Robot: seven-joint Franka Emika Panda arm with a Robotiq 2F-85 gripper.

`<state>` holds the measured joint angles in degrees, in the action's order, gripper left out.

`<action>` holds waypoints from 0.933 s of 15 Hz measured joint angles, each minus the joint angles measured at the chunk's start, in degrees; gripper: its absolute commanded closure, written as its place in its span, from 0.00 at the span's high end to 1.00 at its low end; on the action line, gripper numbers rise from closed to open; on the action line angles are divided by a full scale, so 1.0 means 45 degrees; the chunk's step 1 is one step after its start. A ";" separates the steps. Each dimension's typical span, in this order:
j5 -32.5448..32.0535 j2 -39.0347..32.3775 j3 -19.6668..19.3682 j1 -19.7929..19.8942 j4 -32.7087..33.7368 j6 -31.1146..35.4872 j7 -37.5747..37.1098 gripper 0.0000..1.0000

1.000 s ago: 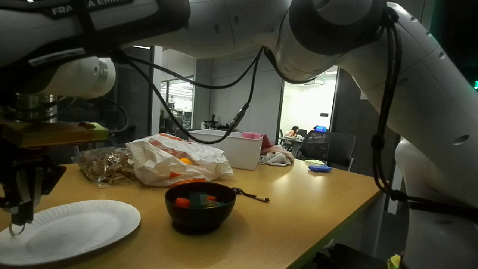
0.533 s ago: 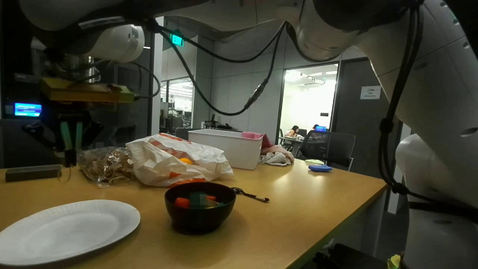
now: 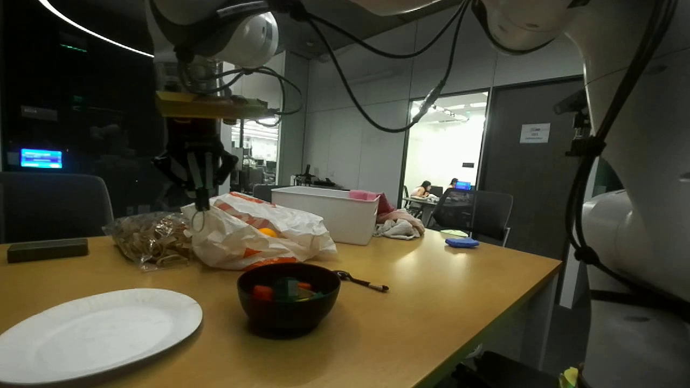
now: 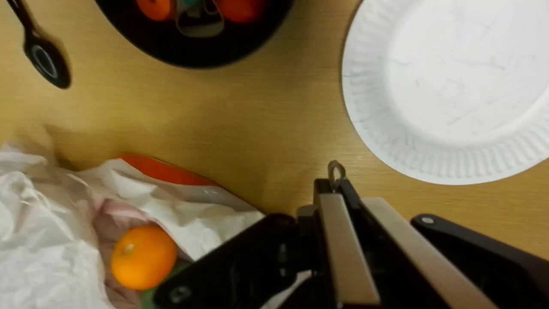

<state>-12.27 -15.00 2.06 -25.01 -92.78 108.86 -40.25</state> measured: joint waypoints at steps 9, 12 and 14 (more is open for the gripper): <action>0.0963 0.2836 0.0643 0.1802 -0.3875 -0.1048 -0.1447 0.09; 0.1487 0.2921 0.0656 0.2360 -0.4644 -0.0470 -0.1439 0.10; 0.1638 0.2900 0.0655 0.2663 -0.5093 0.0004 -0.1439 0.36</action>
<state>-4.90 -1.95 5.01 -13.03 -115.70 108.88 -46.73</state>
